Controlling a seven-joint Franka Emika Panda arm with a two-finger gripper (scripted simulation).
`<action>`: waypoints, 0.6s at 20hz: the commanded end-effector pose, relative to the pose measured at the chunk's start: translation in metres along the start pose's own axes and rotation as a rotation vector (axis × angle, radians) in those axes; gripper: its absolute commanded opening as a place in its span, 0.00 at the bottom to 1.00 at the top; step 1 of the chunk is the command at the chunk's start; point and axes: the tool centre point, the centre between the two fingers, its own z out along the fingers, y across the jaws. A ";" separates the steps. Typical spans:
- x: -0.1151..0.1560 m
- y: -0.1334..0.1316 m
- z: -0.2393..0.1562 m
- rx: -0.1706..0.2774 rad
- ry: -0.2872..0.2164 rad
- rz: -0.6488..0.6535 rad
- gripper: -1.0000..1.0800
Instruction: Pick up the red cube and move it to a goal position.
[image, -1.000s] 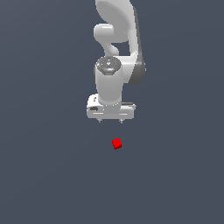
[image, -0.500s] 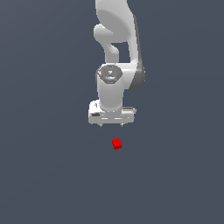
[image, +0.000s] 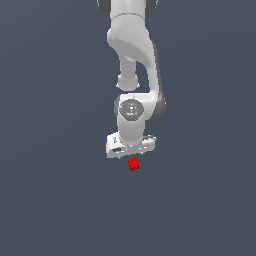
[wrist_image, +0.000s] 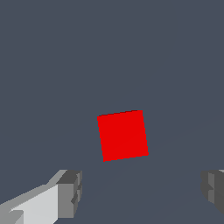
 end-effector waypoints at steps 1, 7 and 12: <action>0.008 -0.003 0.016 -0.002 0.003 -0.045 0.96; 0.020 -0.008 0.041 -0.005 0.006 -0.117 0.96; 0.025 -0.010 0.050 -0.006 0.007 -0.143 0.96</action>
